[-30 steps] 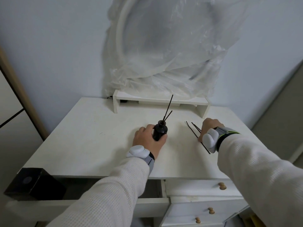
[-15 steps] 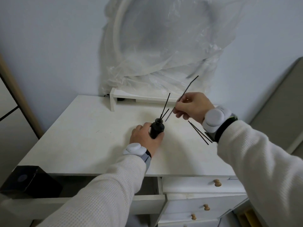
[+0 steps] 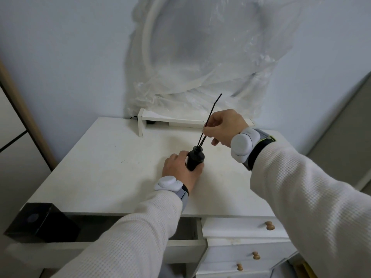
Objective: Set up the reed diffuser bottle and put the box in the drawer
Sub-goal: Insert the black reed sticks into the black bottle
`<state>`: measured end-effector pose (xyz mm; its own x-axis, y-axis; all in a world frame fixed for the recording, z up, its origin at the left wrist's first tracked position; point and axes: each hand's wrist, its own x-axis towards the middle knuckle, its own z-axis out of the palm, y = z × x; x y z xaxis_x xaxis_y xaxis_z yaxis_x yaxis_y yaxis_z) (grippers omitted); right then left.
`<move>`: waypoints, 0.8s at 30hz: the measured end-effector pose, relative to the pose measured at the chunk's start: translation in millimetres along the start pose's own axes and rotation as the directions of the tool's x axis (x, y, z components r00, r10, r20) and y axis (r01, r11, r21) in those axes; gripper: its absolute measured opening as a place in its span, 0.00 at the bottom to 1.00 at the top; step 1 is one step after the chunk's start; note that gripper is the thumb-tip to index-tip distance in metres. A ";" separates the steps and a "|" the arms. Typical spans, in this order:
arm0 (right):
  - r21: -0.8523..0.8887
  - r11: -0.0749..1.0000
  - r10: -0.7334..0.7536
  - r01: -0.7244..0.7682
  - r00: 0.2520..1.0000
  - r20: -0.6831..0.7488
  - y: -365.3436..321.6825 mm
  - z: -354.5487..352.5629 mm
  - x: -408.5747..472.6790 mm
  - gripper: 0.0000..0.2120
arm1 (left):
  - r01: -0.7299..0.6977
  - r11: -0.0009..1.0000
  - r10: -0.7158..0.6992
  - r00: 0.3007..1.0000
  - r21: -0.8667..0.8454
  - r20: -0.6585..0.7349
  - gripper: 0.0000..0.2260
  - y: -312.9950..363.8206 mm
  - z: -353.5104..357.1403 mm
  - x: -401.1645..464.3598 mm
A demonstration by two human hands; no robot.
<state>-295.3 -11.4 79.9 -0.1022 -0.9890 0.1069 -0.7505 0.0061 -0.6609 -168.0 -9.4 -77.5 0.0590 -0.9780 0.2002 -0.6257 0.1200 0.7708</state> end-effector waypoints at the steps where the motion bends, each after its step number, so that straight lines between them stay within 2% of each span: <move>1: -0.018 1.000 0.009 -0.009 1.000 0.019 -1.8 0.4 0.3 0.02 | -0.003 1.000 0.003 1.000 0.000 -0.007 0.21 -0.2 0.0 0.1; 6: -0.067 0.996 0.055 -0.051 0.997 0.050 -0.6 5.3 0.0 0.04 | -0.009 1.000 0.009 1.000 0.003 -0.002 0.21 -1.3 0.0 0.0; 10: -0.120 0.992 0.060 -0.040 0.984 0.166 8.1 12.5 -0.7 0.02 | -0.015 1.000 0.015 1.000 -0.007 -0.011 0.21 -1.1 -0.3 -1.6; 14: -0.042 0.997 0.068 -0.063 0.990 0.124 20.7 5.3 -0.8 0.14 | -0.015 0.999 0.014 1.000 -0.037 -0.016 0.21 -0.9 -0.7 -2.2; 16: 0.006 0.992 0.123 -0.125 0.982 0.140 36.4 -8.0 0.5 0.13 | -0.022 0.999 0.021 0.999 -0.044 -0.031 0.20 -0.9 0.1 -3.0; 19: -0.255 0.939 0.255 -0.231 0.965 0.066 71.6 -24.6 7.9 0.06 | -0.037 0.998 0.035 0.998 -0.045 -0.045 0.18 -0.6 0.6 -3.5; 21: -0.407 0.850 0.356 -0.334 0.934 -0.022 94.5 -28.2 7.9 0.08 | -0.030 0.998 0.028 0.999 -0.047 -0.038 0.18 -1.0 1.3 -2.7; 24: -0.465 0.780 0.468 -0.418 0.884 -0.010 118.8 -23.4 -0.7 0.14 | -0.025 0.998 0.024 0.999 -0.051 -0.027 0.19 -0.4 1.1 -2.8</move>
<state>-399.7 -6.6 18.7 -0.4479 -0.8698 -0.2071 -0.8466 0.4871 -0.2147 -168.7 -7.0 -79.1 0.0649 -0.9699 0.2348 -0.5863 0.1533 0.7954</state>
